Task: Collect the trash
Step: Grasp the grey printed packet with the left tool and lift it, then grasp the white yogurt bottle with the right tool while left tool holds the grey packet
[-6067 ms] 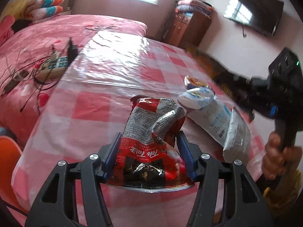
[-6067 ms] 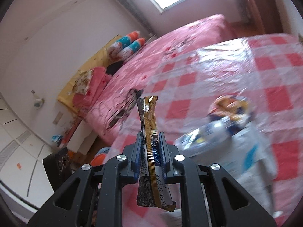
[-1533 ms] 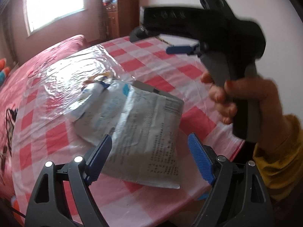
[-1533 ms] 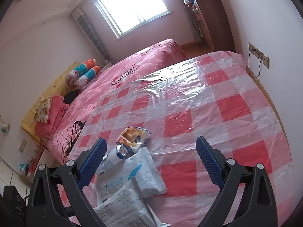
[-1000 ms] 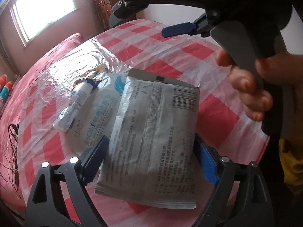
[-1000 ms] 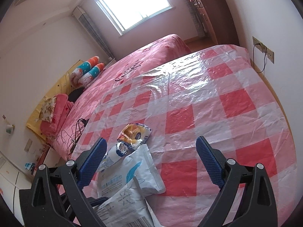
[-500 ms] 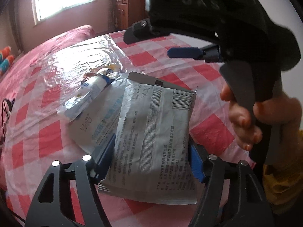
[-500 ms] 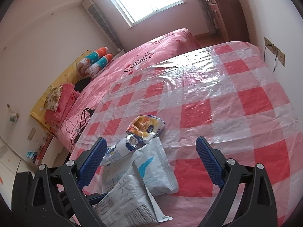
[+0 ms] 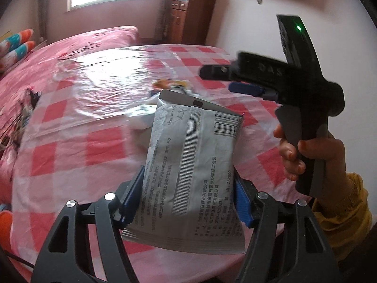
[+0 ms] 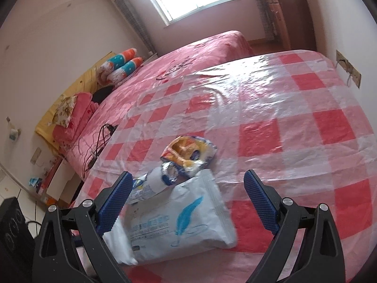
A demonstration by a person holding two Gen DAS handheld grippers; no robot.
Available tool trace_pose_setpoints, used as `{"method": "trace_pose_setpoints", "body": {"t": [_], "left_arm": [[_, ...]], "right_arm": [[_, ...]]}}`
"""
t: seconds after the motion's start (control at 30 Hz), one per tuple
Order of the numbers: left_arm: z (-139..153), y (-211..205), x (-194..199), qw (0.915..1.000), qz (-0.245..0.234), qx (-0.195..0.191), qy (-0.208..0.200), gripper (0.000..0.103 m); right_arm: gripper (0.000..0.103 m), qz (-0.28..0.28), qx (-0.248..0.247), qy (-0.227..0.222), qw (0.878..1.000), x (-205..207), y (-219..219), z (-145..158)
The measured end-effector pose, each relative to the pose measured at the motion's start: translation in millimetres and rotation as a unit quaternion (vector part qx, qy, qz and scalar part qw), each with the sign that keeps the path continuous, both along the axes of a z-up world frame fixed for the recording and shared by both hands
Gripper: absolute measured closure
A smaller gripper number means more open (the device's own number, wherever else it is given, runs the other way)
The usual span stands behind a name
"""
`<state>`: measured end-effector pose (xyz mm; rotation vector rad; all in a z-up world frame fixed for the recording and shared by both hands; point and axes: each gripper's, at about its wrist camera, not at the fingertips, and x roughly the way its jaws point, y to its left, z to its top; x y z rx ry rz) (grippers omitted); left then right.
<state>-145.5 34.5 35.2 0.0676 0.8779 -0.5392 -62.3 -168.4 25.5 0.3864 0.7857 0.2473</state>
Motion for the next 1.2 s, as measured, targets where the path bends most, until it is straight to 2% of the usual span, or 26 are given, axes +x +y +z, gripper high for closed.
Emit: {"method": "trace_pose_setpoints", "body": {"t": [0.13, 0.33, 0.57, 0.7, 0.9, 1.2], "left_arm": [[-1.2, 32.7, 2.8, 0.9991, 0.041, -0.008, 0.002, 0.035], [-4.2, 72.3, 11.4, 0.9954, 0.092, -0.029, 0.005, 0.035], [-9.4, 99.7, 15.3, 0.9923, 0.115, -0.046, 0.008, 0.035], [-14.9, 108.4, 16.9, 0.9903, 0.126, -0.056, 0.014, 0.035], [-20.1, 120.6, 19.2, 0.9885, 0.132, -0.071, 0.019, 0.035], [-22.7, 133.0, 17.4, 0.9862, 0.138, -0.09, 0.02, 0.035]], "right_arm": [[0.009, 0.023, -0.024, -0.002, 0.999, 4.6, 21.5, -0.5], [0.009, 0.012, -0.044, 0.016, 0.999, 22.2, 31.9, -4.9], [0.009, 0.043, -0.055, 0.025, 0.997, 29.1, 56.3, -8.0], [0.009, 0.068, -0.12, 0.017, 0.99, 27.6, 91.3, -10.0], [0.009, 0.072, -0.195, 0.017, 0.978, 32.2, 116.4, -18.4], [0.009, 0.073, -0.226, 0.021, 0.971, 38.2, 125.7, -26.2]]}}
